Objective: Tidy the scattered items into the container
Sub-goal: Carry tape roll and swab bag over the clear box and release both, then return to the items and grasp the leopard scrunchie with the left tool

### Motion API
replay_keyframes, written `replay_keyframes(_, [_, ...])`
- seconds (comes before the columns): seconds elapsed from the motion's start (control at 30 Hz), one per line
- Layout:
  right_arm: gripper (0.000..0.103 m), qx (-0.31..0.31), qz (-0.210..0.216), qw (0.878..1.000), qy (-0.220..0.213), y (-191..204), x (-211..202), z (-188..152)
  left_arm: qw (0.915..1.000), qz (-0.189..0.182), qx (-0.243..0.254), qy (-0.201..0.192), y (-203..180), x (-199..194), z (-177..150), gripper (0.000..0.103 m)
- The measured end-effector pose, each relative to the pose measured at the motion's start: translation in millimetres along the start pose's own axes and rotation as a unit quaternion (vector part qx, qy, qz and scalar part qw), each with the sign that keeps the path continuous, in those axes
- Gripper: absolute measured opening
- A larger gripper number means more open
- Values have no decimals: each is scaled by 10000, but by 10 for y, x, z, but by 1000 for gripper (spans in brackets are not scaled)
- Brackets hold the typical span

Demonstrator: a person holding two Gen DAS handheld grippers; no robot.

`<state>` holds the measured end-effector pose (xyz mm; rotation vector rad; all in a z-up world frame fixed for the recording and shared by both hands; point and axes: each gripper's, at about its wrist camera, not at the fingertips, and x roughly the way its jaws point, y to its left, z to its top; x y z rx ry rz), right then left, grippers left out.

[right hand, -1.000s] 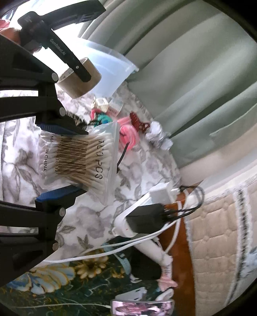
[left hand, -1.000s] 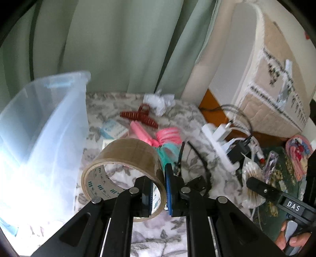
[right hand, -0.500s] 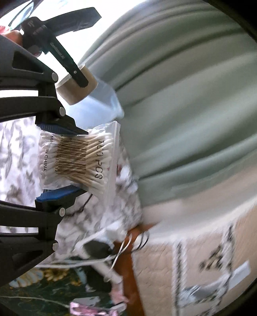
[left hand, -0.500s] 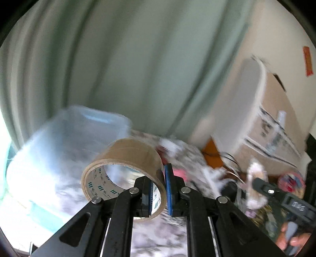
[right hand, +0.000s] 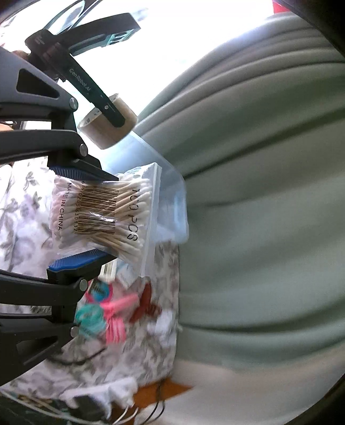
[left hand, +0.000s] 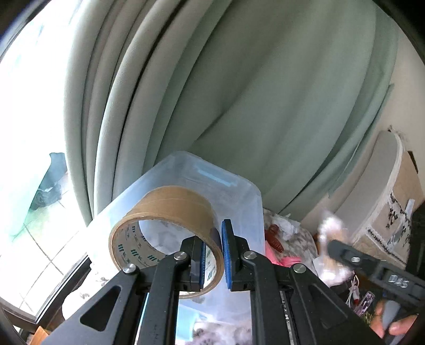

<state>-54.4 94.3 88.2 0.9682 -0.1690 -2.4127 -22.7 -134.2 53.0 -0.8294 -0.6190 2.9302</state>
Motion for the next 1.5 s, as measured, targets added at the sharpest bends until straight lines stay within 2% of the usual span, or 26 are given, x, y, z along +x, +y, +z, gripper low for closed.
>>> replay_keyframes(0.23, [50,-229,211,9986,419,240,574,29,9995,-287,-135,-86,154,153,24,12])
replay_keyframes(0.47, [52,-341,303,9959,786,356,935,12,9984,-257,-373,327,306,526,-57,12])
replay_keyframes(0.63, [53,-439,362,9947,858,343,1089,21,9977,-187,-433,496,373,715,-84,13])
replay_keyframes(0.73, [55,-515,386,9940,884,361,1176,16,9980,-158,-363,502,335,749,-116,16])
replay_keyframes(0.83, [60,-584,421,9936,874,349,1233,23,9981,-198,-312,499,298,756,-123,24])
replay_keyframes(1.0, [62,-641,433,9943,729,360,1140,42,9983,-226,-170,516,221,758,-134,37])
replay_keyframes(1.07, [62,-550,438,9951,698,300,1101,50,9984,-246,-161,475,177,748,-147,47])
replay_keyframes(1.13, [62,-502,406,9957,660,243,1048,44,9987,-221,-142,435,134,734,-157,51])
replay_keyframes(1.3, [62,-368,314,9972,562,73,899,8,9991,-236,-49,350,-24,661,-136,51])
replay_keyframes(1.5, [62,-70,132,9995,283,-114,500,-91,9987,-489,19,131,-104,271,-32,51])
